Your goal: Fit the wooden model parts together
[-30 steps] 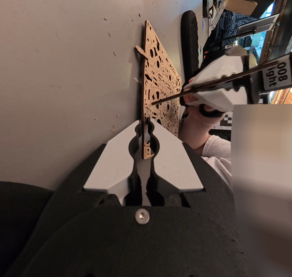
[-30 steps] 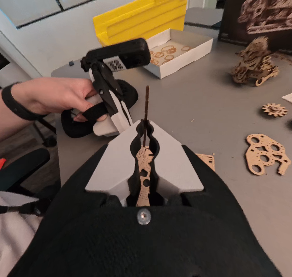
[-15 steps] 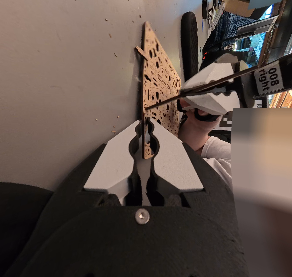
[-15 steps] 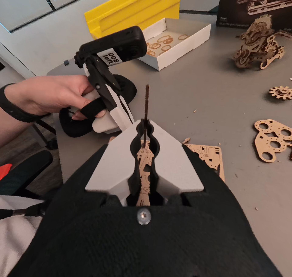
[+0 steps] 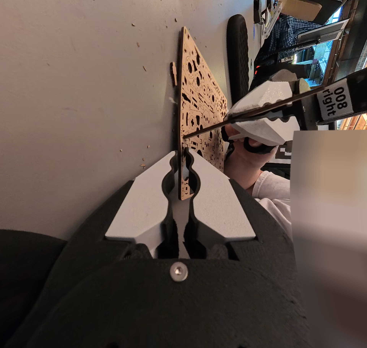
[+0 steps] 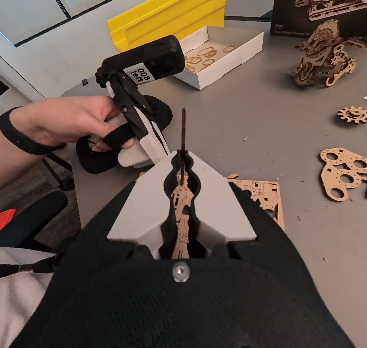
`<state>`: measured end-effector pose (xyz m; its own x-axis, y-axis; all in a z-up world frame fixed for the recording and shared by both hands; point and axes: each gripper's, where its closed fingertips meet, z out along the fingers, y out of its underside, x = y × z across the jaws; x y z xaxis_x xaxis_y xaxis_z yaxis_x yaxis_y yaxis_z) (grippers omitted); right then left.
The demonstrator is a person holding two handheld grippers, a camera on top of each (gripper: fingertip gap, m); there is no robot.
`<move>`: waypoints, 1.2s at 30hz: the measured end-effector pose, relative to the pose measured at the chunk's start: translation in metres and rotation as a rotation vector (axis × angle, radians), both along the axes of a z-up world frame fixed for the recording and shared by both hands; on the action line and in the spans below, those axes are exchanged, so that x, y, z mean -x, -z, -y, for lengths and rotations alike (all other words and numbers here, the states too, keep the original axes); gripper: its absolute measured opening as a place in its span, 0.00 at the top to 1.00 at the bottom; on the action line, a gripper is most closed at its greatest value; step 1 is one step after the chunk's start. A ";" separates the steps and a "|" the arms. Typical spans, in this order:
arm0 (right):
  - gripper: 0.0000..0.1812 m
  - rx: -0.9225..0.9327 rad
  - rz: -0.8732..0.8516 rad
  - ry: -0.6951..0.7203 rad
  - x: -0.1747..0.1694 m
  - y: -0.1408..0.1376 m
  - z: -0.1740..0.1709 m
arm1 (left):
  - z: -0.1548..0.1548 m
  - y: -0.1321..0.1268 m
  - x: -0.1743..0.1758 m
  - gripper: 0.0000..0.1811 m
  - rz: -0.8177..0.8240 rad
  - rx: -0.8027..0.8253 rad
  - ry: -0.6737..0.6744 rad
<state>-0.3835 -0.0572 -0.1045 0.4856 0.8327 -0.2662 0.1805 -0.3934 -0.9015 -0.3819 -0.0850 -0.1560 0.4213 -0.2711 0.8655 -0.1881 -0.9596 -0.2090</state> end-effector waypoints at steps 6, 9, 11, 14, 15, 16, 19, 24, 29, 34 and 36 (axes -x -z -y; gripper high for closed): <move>0.99 0.005 0.023 0.006 0.000 0.000 0.003 | 0.000 0.000 0.000 0.98 0.000 0.000 0.003; 0.99 0.004 0.021 0.024 -0.001 0.000 0.002 | 0.000 0.000 0.000 0.97 0.001 0.000 0.000; 0.99 0.013 0.015 0.043 -0.003 0.001 0.002 | 0.000 0.000 0.000 0.97 0.001 0.001 0.000; 0.99 -0.025 0.031 0.063 -0.004 0.002 0.002 | 0.000 0.000 0.000 0.98 -0.001 0.001 0.000; 0.99 -0.049 0.043 0.071 -0.004 0.001 0.003 | 0.000 0.000 0.000 0.98 -0.001 0.001 0.000; 0.99 -0.071 0.051 0.078 -0.003 0.001 0.003 | 0.000 0.000 0.000 0.98 0.000 0.001 0.000; 0.99 -0.093 0.028 0.100 -0.003 0.000 0.001 | -0.001 0.000 0.000 0.98 0.001 -0.002 -0.003; 0.99 -0.084 0.024 0.083 -0.001 0.001 0.000 | 0.000 0.000 0.000 0.98 -0.001 -0.004 -0.002; 0.99 -0.074 0.024 0.071 -0.002 0.003 0.000 | 0.000 0.001 0.000 0.98 -0.005 -0.004 -0.001; 0.99 -0.106 0.059 0.047 0.001 0.004 0.001 | 0.001 0.001 0.000 0.98 -0.010 -0.003 0.004; 0.99 -0.109 0.074 0.033 0.003 0.005 0.000 | 0.001 0.001 0.000 0.98 -0.011 -0.003 0.004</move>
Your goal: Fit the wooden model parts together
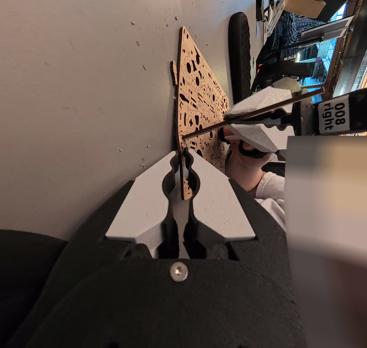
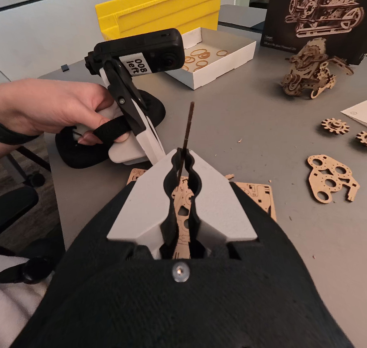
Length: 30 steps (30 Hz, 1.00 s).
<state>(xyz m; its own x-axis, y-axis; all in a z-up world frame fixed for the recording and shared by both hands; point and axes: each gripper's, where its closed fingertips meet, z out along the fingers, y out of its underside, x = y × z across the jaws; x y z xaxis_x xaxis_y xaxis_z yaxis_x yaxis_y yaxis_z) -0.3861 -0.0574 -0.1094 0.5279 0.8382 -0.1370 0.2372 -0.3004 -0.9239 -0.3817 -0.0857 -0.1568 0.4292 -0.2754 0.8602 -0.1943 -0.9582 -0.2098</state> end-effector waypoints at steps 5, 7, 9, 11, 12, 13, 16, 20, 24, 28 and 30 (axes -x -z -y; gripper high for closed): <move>0.98 -0.039 0.046 -0.025 0.004 0.000 0.004 | 0.000 0.000 0.000 0.98 -0.003 -0.004 0.000; 0.98 -0.031 0.016 -0.026 0.001 0.000 0.007 | 0.000 0.000 0.000 0.98 -0.004 -0.006 0.000; 0.98 -0.043 -0.004 -0.019 -0.002 -0.001 0.012 | 0.000 0.000 0.000 0.98 -0.005 -0.008 0.000; 0.98 -0.057 0.009 -0.018 -0.002 0.000 0.016 | 0.000 0.000 0.000 0.98 -0.003 -0.008 0.001; 0.98 -0.059 0.015 -0.012 -0.002 0.000 0.016 | 0.000 0.000 0.000 0.98 -0.005 -0.008 0.002; 0.98 -0.048 0.025 -0.015 -0.002 0.000 0.015 | 0.000 0.000 0.000 0.98 -0.006 -0.009 0.002; 0.98 0.004 0.081 -0.036 0.001 0.001 0.009 | 0.000 0.000 0.000 0.98 -0.005 -0.012 0.002; 0.98 0.023 0.167 -0.082 0.011 0.003 0.007 | 0.000 0.001 0.000 0.98 -0.005 -0.009 0.005; 0.98 0.037 0.138 -0.069 0.007 0.003 0.006 | 0.000 0.001 0.000 0.98 -0.002 -0.007 0.009; 0.98 0.033 0.103 -0.038 -0.003 0.003 0.008 | 0.000 0.001 0.000 0.98 0.000 -0.002 0.011; 0.98 0.019 0.126 -0.041 -0.001 0.003 0.007 | 0.000 0.001 0.000 0.98 0.000 -0.002 0.011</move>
<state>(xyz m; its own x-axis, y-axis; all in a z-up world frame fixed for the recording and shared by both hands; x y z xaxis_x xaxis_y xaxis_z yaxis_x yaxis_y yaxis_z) -0.3852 -0.0648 -0.1126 0.5069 0.8575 -0.0878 0.3637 -0.3052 -0.8801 -0.3817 -0.0858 -0.1573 0.4260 -0.2816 0.8598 -0.2051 -0.9557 -0.2114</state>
